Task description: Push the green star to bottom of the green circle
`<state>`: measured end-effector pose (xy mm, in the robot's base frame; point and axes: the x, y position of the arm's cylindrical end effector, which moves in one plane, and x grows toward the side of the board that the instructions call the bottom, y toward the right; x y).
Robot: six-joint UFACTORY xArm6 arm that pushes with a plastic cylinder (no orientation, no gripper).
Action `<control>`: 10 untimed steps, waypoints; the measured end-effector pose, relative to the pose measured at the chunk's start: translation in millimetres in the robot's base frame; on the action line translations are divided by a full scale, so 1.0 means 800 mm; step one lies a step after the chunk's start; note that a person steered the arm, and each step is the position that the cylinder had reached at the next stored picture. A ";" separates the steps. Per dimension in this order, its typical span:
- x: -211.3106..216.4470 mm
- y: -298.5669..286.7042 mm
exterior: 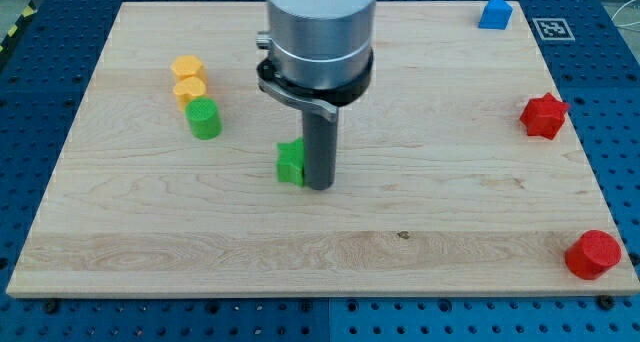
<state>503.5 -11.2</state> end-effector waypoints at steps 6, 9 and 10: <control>-0.046 -0.045; -0.046 -0.095; -0.046 -0.105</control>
